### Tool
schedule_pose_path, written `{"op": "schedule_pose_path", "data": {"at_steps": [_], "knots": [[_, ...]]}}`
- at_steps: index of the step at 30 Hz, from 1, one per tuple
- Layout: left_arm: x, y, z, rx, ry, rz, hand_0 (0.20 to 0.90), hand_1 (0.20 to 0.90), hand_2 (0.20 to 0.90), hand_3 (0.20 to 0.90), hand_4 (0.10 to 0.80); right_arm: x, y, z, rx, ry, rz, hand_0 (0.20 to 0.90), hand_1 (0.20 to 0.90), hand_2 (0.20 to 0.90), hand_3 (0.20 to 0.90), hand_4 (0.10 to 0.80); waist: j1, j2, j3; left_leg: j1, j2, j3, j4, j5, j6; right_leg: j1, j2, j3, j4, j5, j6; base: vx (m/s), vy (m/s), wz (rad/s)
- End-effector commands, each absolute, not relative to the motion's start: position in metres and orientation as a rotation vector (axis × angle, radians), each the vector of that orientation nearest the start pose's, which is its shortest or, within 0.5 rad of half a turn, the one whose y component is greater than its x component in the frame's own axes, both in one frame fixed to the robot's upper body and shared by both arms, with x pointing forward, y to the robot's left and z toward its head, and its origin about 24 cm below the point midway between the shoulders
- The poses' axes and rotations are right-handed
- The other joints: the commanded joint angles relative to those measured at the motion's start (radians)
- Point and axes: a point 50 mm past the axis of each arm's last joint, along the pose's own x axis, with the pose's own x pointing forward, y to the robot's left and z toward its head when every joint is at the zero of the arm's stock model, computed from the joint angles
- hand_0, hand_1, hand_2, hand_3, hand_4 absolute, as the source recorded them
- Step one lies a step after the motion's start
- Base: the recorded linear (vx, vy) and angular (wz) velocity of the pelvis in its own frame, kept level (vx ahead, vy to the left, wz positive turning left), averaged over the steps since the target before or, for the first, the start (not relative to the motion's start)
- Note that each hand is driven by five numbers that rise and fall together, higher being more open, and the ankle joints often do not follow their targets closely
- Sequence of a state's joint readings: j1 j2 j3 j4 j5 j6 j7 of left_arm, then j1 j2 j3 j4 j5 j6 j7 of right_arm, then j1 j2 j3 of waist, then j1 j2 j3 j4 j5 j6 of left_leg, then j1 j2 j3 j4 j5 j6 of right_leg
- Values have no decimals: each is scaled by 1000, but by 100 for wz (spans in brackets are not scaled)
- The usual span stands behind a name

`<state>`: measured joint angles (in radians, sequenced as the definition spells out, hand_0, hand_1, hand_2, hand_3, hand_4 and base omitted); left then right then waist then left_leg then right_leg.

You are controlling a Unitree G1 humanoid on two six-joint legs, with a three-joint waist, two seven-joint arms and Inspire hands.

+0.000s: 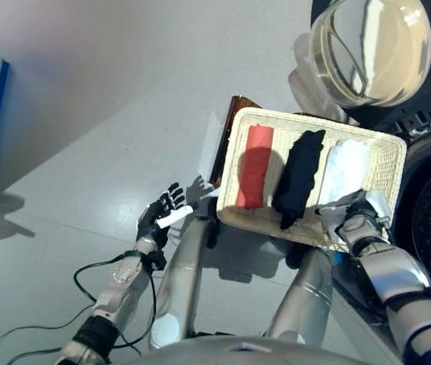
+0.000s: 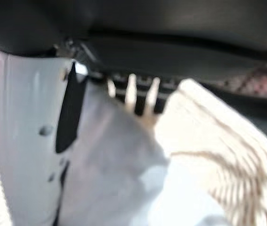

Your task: Pick up the clothes and place them into the washing machine

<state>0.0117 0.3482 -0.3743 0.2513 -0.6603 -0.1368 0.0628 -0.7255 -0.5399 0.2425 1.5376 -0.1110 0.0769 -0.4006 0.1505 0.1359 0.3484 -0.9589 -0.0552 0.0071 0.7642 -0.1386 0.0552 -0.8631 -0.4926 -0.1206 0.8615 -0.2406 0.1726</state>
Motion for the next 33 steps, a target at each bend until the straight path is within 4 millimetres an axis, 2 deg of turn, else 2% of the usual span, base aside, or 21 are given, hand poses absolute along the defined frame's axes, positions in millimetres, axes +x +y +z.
{"op": "schedule_pose_path", "data": {"at_steps": [1, 7, 11, 14, 18, 20, 25, 27, 29, 33], "knots": [[228, 162, -2, -247, 188, -151, 900, 900, 900, 900, 800, 259, -358, -15, -900, 916, -546, 200, 200, 200, 200, 300, 30, 64, 5, -6, 66, -94, 79, -92, -106, -6, -42, 84, -70, 113, 13, 27, 24, 32], [229, 159, -4, -257, 195, -144, 900, 900, 900, 900, 800, 261, -358, -13, -868, 924, -575, 200, 200, 200, 200, 300, 38, 56, 1, 3, 70, -90, 88, -103, -101, -2, -36, 90, -69, 104, 10, 25, 9, -3], [228, 161, -4, -265, 197, -136, 900, 900, 900, 900, 800, 253, -374, -6, -722, 897, -708, 200, 200, 200, 200, 300, 26, 45, 3, 18, 77, -88, 79, -106, -100, 7, -31, 93, -78, 103, 12, 18, -9, -5], [228, 163, -4, -268, 196, -125, 900, 900, 900, 900, 800, 250, -374, -8, -662, 884, -747, 200, 200, 200, 200, 300, 22, 41, 4, 26, 83, -86, 75, -107, -101, 10, -29, 96, -79, 101, 13, 10, -5, -4], [230, 173, -10, -279, 208, -44, 900, 900, 900, 900, 800, 258, -376, 0, -271, 668, -952, 200, 200, 200, 200, 300, -10, 23, 8, 62, 106, -70, 60, -111, -106, 19, -10, 109, -90, 96, 10, 22, -4, -7], [231, 174, -10, -283, 207, -28, 900, 900, 900, 900, 800, 258, -376, 1, -204, 633, -981, 200, 200, 200, 200, 300, -17, 19, 9, 71, 111, -66, 55, -112, -108, 21, -5, 112, -94, 96, 10, 7, -5, -20], [233, 182, -11, -312, 203, 39, 900, 900, 900, 900, 800, 275, -375, 21, 261, 347, -1138, 200, 200, 200, 200, 300, -61, 1, 14, 114, 140, -53, 42, -121, -120, 43, 16, 128, -113, 92, 10, -7, -15, -30], [235, 182, -9, -357, 202, 71, 900, 900, 900, 900, 800, 290, -361, 32, 588, 127, -1130, 200, 200, 200, 200, 300, -95, -13, 29, 139, 158, -45, 40, -119, -127, 53, 36, 137, -120, 92, 4, -62, -16, -35], [234, 180, -12, -384, 222, 77, 900, 900, 900, 900, 800, 299, -347, 35, 780, 19, -1079, 200, 200, 200, 200, 300, -111, -22, 42, 159, 173, -42, 38, -123, -132, 58, 49, 143, -116, 86, -1, -55, -23, -46], [233, 179, -17, -420, 242, 121, 900, 900, 900, 900, 800, 312, -314, 48, 1014, -193, -938, 200, 200, 200, 200, 300, -136, -46, 66, 182, 195, -26, 43, -132, -137, 47, 74, 164, -105, 81, -8, -42, -24, -48]]}}
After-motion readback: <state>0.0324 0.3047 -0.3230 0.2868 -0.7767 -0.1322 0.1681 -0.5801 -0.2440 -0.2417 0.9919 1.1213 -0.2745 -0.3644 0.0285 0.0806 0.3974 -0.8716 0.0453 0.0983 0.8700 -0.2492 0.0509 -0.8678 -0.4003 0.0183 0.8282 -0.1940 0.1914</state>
